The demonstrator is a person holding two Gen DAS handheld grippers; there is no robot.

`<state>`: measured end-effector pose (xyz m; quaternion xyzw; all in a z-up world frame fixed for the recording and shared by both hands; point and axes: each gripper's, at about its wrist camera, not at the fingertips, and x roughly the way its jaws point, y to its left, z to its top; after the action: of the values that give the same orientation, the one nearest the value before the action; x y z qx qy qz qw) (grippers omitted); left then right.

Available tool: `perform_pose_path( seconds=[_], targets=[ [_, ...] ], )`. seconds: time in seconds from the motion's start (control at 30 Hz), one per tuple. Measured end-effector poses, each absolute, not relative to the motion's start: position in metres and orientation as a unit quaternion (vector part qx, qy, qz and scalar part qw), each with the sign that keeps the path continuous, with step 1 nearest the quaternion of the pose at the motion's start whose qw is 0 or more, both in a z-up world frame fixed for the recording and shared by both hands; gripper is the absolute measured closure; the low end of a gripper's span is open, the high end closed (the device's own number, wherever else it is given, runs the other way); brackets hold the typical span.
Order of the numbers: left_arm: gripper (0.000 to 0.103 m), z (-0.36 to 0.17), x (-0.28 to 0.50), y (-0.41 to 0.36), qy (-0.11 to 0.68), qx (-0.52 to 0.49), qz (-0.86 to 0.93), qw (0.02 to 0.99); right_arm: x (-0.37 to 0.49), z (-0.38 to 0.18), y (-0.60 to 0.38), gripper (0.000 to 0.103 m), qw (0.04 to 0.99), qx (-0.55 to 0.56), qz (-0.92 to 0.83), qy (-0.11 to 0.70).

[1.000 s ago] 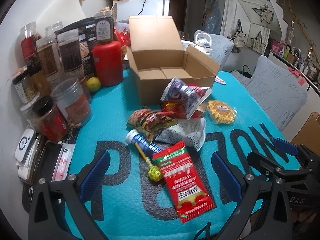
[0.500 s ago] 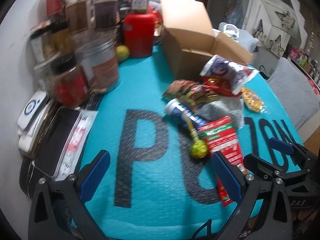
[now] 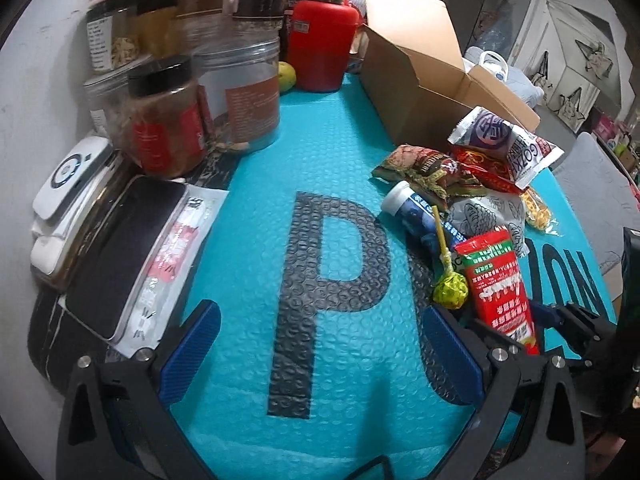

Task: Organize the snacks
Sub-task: 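Grasp the red snack packet with the right tool while the left tool grasps the lollipop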

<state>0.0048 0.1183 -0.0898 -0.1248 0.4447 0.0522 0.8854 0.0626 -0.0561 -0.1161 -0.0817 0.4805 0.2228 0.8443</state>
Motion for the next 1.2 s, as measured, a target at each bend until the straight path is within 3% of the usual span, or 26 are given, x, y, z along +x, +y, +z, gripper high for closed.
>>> perform_pose_path(
  seconds=[0.2, 0.33, 0.47, 0.63, 0.77, 0.87, 0.93, 0.97, 1.2],
  targets=[
    [0.000, -0.090, 0.018, 0.098, 0.449, -0.125, 0.011, 0.885, 0.063, -0.102, -0.079, 0.065, 0.846, -0.049, 0.251, 0.467],
    [0.000, -0.091, 0.028, 0.081, 0.449, -0.124, -0.023, 0.885, 0.066, -0.086, -0.099, 0.085, 0.851, -0.012, 0.266, 0.452],
    [0.004, -0.095, 0.039, 0.062, 0.456, -0.117, -0.051, 0.881, 0.067, -0.079, -0.108, 0.089, 0.859, -0.012, 0.263, 0.438],
    [0.023, -0.105, 0.052, 0.050, 0.473, -0.114, -0.063, 0.871, 0.073, -0.077, -0.120, 0.092, 0.850, 0.021, 0.287, 0.442],
    [0.032, -0.109, 0.058, 0.042, 0.477, -0.109, -0.064, 0.870, 0.074, -0.076, -0.127, 0.093, 0.851, 0.017, 0.287, 0.439],
    [0.046, -0.111, 0.063, 0.033, 0.478, -0.084, -0.052, 0.873, 0.075, -0.079, -0.132, 0.093, 0.849, 0.025, 0.288, 0.441],
    [0.072, -0.112, 0.066, 0.028, 0.476, -0.068, -0.038, 0.876, 0.077, -0.080, -0.135, 0.093, 0.847, 0.032, 0.291, 0.443],
    [0.078, -0.112, 0.067, 0.028, 0.475, -0.067, -0.038, 0.877, 0.077, -0.081, -0.135, 0.093, 0.847, 0.033, 0.291, 0.443],
    [0.078, -0.106, 0.062, 0.036, 0.464, -0.079, -0.051, 0.881, 0.076, -0.079, -0.139, 0.093, 0.849, 0.035, 0.295, 0.437]
  ],
)
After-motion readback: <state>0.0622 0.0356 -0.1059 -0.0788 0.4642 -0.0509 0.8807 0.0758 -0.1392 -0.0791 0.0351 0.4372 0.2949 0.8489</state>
